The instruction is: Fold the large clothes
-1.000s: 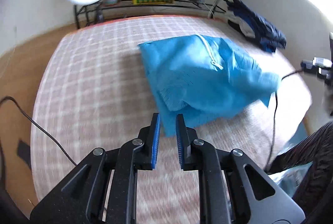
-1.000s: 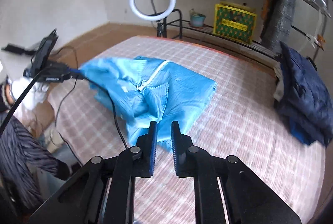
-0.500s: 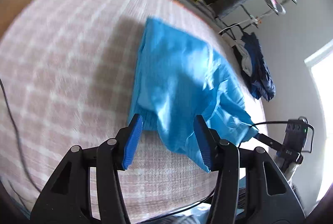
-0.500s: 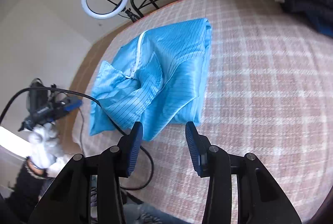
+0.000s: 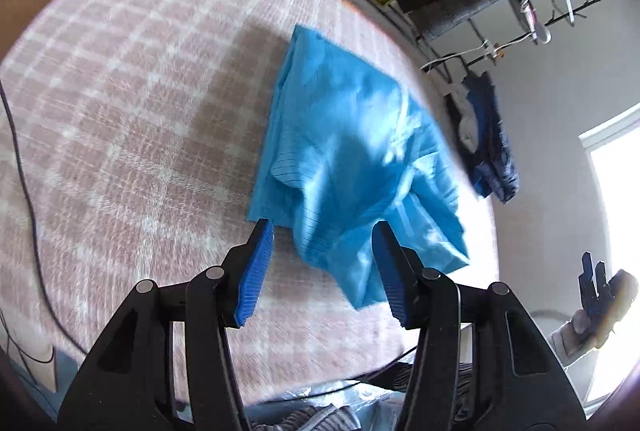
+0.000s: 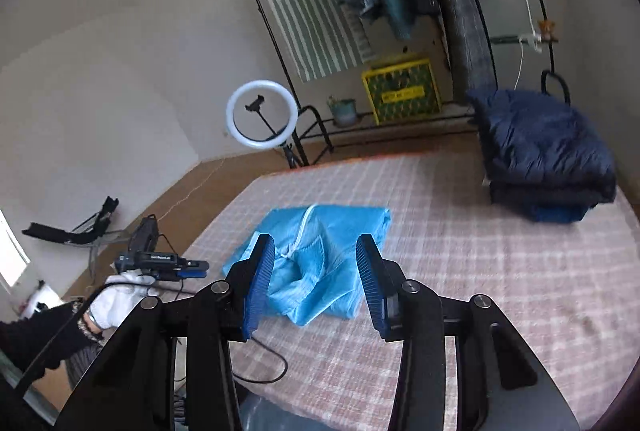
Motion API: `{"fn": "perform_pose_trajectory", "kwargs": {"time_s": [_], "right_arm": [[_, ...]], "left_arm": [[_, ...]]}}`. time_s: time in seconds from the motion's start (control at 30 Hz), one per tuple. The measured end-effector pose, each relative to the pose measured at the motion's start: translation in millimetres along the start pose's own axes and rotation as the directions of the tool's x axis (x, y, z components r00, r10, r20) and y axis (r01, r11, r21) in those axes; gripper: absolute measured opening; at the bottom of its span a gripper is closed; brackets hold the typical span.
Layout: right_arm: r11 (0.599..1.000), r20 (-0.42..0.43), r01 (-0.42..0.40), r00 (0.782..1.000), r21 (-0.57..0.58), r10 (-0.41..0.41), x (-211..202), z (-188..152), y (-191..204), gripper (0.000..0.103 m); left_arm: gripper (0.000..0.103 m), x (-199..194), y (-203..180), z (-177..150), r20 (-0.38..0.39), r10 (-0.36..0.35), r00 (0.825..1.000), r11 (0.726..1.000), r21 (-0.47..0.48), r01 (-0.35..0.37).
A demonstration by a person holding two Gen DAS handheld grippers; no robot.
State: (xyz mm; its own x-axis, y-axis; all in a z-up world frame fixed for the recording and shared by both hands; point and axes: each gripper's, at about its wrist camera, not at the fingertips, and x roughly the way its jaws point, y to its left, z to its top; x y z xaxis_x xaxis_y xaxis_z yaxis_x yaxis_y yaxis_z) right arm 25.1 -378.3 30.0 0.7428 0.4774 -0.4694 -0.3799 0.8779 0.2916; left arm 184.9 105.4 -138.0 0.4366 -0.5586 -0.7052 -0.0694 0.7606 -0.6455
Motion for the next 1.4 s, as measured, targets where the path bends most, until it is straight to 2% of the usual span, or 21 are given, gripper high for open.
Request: {"fn": "perform_pose_trajectory", "kwargs": {"time_s": [0.13, 0.33, 0.43, 0.6, 0.7, 0.87, 0.93, 1.03, 1.17, 1.4], "right_arm": [[0.995, 0.018, 0.047, 0.999, -0.086, -0.046, -25.9, 12.0, 18.1, 0.041], [0.967, 0.028, 0.116, 0.993, -0.228, -0.112, -49.3, 16.4, 52.1, 0.041], [0.965, 0.011, 0.133, 0.991, -0.227, -0.134, -40.4, 10.6, 56.0, 0.041], [0.977, -0.111, 0.103, 0.986, -0.188, -0.125, 21.5, -18.0, 50.5, 0.041], [0.983, -0.216, 0.076, 0.97, -0.17, -0.112, 73.2, -36.7, 46.4, 0.041], [0.976, -0.325, 0.039, 0.94, -0.212, -0.108, 144.1, -64.5, 54.5, 0.041], [0.967, -0.35, 0.051, 0.926, -0.25, -0.139, 170.0, -73.2, 60.1, 0.041], [0.937, -0.35, 0.077, 0.915, -0.342, -0.203, 192.1, -80.7, 72.0, 0.041], [0.912, -0.361, 0.073, 0.903, -0.403, -0.232, 213.2, -85.5, 78.6, 0.041], [0.917, -0.396, 0.084, 0.884, -0.389, -0.249, 244.3, -87.2, 72.2, 0.041]], "left_arm": [[0.052, -48.3, -28.9, -14.2, 0.041, -0.017, 0.999, 0.999, 0.046, 0.015], [0.052, -137.1, -96.7, -35.7, 0.12, 0.032, 0.992, 0.978, 0.2, -0.056], [0.052, -149.5, -115.7, -42.3, 0.136, 0.035, 0.99, 0.967, 0.245, -0.068], [0.052, -101.3, -111.2, -49.8, 0.122, 0.065, 0.99, 0.961, 0.261, -0.095], [0.052, -50.0, -99.0, -54.8, 0.06, 0.096, 0.994, 0.963, 0.247, -0.108], [0.052, 25.7, -91.6, -60.9, 0.036, 0.221, 0.975, 0.925, 0.308, -0.221], [0.052, 46.5, -89.5, -61.5, 0.038, 0.262, 0.964, 0.908, 0.328, -0.26], [0.052, 64.4, -88.0, -62.0, 0.072, 0.314, 0.947, 0.876, 0.362, -0.319], [0.052, 79.8, -83.4, -60.1, 0.079, 0.345, 0.935, 0.856, 0.382, -0.348], [0.052, 90.3, -84.2, -59.2, 0.105, 0.364, 0.925, 0.828, 0.418, -0.374]]}}
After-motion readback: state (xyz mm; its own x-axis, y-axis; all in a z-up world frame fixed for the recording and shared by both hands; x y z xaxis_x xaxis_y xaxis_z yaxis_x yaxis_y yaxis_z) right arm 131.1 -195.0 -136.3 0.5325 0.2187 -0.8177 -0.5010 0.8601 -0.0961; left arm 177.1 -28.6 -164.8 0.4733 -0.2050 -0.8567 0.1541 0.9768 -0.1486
